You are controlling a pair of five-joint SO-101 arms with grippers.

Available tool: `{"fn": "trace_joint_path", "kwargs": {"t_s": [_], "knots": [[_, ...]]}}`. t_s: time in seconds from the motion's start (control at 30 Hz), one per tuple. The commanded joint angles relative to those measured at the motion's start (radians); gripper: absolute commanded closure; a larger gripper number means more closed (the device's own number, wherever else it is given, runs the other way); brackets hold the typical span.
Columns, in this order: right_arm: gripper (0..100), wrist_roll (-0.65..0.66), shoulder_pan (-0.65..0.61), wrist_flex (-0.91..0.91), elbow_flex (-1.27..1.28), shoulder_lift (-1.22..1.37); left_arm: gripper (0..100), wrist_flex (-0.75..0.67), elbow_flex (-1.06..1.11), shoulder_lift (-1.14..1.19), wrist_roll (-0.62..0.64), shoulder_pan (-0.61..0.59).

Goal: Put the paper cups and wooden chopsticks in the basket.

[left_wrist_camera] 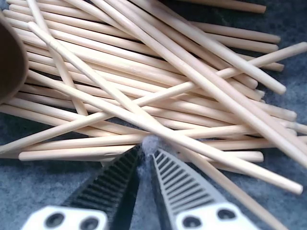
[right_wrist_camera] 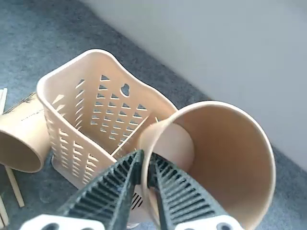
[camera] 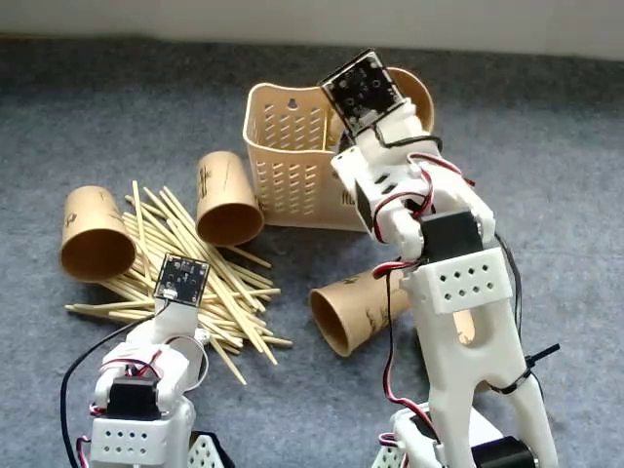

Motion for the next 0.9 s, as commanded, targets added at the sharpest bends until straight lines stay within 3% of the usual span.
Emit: {"fn": "trace_joint_path", "kwargs": {"t_s": [0.0,0.13,0.33,0.87], "knots": [[99.3,0.040,-0.028,-0.019,-0.025,-0.027,98,0.003,0.019,-0.015,-0.008,0.016],[96.8,0.040,-0.031,-0.019,-0.030,-0.027,98,0.003,0.019,-0.015,-0.008,0.016],[80.5,0.038,-0.031,-0.019,-0.025,-0.027,98,0.003,0.019,-0.015,-0.008,0.016],[80.4,0.037,-0.048,0.143,-0.033,-0.039,98,0.003,0.019,-0.015,-0.008,0.016]]}}
